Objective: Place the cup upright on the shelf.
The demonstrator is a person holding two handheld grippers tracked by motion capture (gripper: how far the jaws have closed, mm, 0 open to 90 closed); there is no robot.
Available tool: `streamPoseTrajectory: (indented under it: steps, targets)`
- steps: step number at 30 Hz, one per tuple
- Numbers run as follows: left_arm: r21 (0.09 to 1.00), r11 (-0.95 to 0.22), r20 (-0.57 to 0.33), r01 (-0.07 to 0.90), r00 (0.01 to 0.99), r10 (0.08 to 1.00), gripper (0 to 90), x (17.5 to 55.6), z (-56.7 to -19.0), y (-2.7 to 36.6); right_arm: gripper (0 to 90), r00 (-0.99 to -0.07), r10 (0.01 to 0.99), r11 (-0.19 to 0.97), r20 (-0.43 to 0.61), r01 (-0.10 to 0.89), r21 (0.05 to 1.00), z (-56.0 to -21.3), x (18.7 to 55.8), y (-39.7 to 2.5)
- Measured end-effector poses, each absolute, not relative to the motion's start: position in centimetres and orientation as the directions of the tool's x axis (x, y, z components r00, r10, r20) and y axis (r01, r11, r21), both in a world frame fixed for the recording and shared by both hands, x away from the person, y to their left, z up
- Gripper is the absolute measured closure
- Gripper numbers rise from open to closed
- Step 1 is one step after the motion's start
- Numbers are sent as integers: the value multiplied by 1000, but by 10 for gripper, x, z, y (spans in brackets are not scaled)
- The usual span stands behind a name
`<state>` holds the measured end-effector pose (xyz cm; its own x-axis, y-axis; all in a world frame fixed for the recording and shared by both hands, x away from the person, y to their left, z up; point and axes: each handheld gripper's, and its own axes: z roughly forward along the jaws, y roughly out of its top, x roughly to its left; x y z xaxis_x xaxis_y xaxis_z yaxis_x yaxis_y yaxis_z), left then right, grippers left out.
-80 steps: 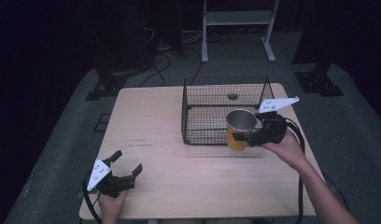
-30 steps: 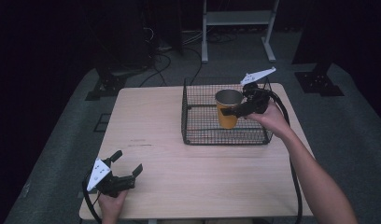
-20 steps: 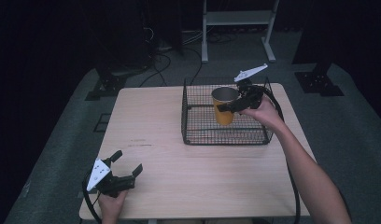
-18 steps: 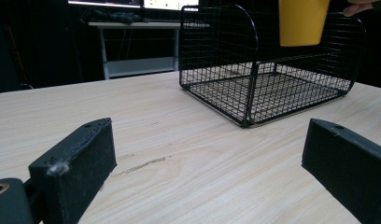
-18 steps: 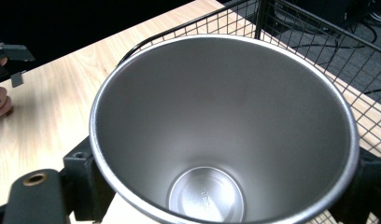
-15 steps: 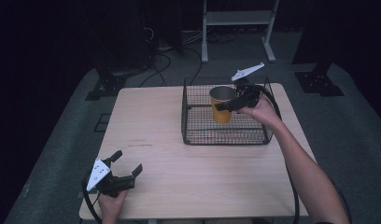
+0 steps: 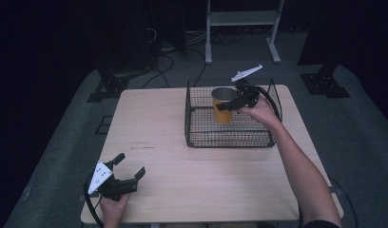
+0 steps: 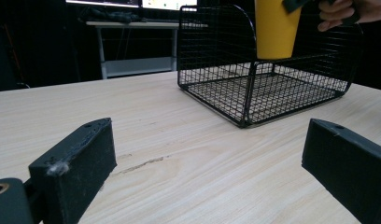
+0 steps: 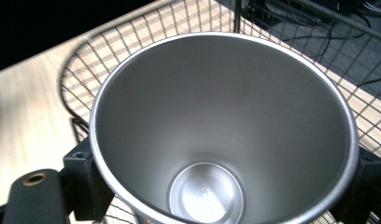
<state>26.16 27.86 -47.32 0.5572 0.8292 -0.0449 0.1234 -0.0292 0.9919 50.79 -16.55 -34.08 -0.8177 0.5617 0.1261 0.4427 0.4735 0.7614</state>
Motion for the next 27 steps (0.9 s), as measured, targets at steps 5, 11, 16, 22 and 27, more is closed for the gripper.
streamPoseTrajectory:
  steps: [5, 11, 16, 22, 27]
  targets:
    - [992, -31, -42, 120, 558, 829, 22, 261, -473, 279, 132, -812, 568, 467, 134, 452, 760, -351, 514, -161]
    - [992, -26, -46, 121, 559, 828, 22, 261, -473, 279, 132, -806, 570, 458, 157, 471, 753, -360, 519, -156]
    - [992, -26, -47, 122, 559, 828, 22, 261, -473, 279, 132, -798, 576, 453, 180, 494, 742, -371, 526, -154]
    - [992, -25, -48, 122, 559, 828, 22, 261, -473, 279, 131, -784, 589, 450, 195, 519, 727, -383, 533, -153]
    - [992, -24, -48, 121, 558, 829, 22, 261, -473, 280, 131, -779, 594, 452, 199, 528, 719, -390, 536, -152]
